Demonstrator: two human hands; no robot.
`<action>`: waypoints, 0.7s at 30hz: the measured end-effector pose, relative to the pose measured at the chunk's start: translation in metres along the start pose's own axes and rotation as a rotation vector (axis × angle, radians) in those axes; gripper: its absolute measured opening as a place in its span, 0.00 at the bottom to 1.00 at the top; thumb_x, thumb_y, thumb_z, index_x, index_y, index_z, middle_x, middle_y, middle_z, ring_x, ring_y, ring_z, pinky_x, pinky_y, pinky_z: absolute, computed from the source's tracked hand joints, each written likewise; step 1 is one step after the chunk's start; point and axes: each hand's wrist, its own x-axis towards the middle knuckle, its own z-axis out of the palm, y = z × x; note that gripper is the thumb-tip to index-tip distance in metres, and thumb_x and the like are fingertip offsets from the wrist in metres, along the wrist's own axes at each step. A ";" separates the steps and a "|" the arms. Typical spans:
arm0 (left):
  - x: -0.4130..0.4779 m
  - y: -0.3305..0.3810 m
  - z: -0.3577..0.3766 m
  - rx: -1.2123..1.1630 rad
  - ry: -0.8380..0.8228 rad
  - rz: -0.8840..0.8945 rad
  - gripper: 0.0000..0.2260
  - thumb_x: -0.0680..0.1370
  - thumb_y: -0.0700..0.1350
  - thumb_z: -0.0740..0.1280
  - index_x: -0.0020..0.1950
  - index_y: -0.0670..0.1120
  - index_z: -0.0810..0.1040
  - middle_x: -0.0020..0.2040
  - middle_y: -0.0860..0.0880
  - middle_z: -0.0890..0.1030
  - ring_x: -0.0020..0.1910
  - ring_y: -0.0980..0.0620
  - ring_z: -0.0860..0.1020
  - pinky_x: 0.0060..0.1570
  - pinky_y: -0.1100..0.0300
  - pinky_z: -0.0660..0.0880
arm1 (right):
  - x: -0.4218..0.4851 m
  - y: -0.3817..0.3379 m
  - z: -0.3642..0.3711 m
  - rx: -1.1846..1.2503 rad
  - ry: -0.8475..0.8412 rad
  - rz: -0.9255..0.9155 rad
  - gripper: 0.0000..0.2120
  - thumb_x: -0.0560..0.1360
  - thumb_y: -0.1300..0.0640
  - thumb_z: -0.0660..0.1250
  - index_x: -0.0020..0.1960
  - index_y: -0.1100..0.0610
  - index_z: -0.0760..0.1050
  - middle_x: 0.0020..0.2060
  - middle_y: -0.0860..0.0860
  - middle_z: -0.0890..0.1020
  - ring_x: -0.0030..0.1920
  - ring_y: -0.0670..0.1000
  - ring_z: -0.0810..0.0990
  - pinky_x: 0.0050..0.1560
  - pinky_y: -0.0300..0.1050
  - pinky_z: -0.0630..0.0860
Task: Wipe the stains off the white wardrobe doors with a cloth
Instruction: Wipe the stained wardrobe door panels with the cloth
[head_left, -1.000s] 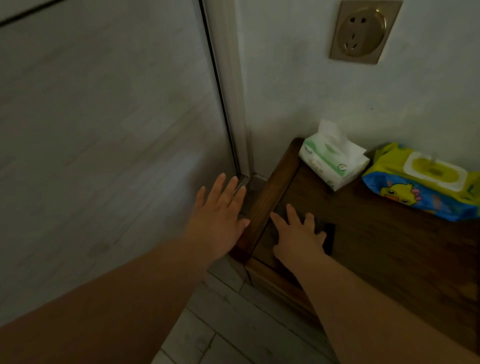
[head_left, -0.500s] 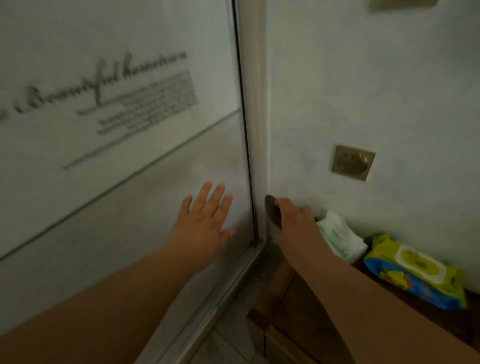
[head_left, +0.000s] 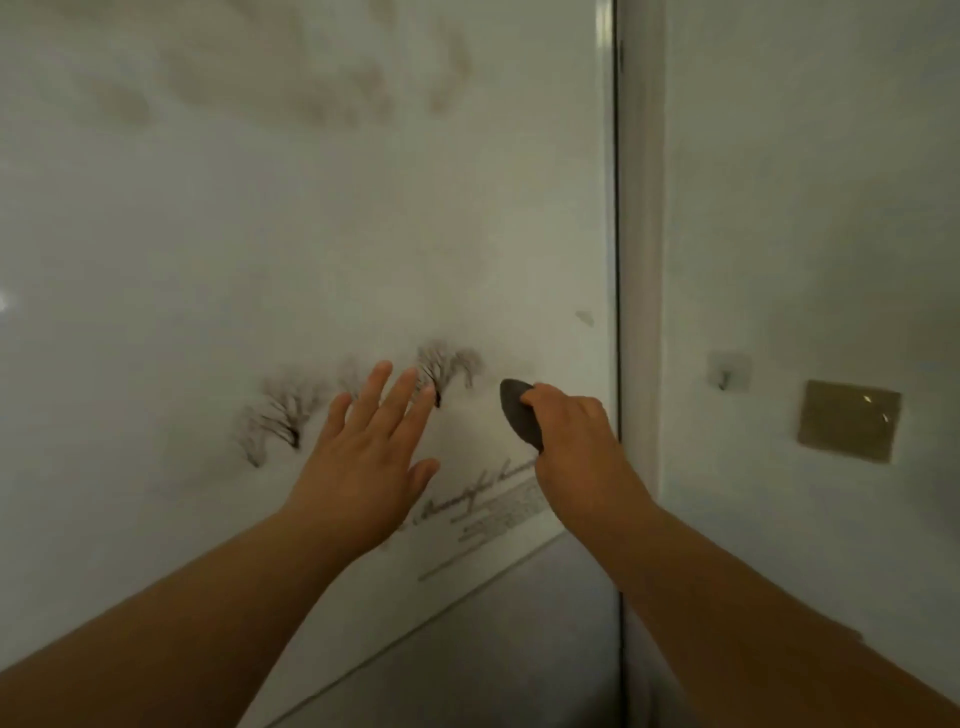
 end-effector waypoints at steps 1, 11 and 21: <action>0.001 -0.014 -0.021 0.025 0.022 -0.018 0.31 0.76 0.61 0.46 0.75 0.46 0.56 0.76 0.46 0.55 0.75 0.45 0.45 0.69 0.42 0.54 | 0.015 -0.017 -0.007 0.016 0.018 -0.041 0.27 0.68 0.73 0.61 0.65 0.58 0.68 0.62 0.55 0.73 0.56 0.58 0.70 0.51 0.58 0.74; -0.027 -0.148 -0.179 0.268 0.238 -0.183 0.30 0.77 0.61 0.45 0.76 0.47 0.53 0.77 0.47 0.50 0.75 0.46 0.42 0.70 0.43 0.51 | 0.114 -0.192 -0.050 0.147 0.182 -0.321 0.26 0.70 0.73 0.61 0.67 0.59 0.67 0.65 0.57 0.69 0.60 0.61 0.67 0.54 0.56 0.72; -0.063 -0.265 -0.257 0.410 0.344 -0.272 0.31 0.76 0.61 0.44 0.75 0.47 0.54 0.76 0.46 0.52 0.75 0.44 0.44 0.70 0.42 0.52 | 0.175 -0.331 -0.042 0.238 0.328 -0.437 0.28 0.71 0.71 0.62 0.68 0.56 0.66 0.66 0.55 0.68 0.63 0.58 0.67 0.59 0.52 0.70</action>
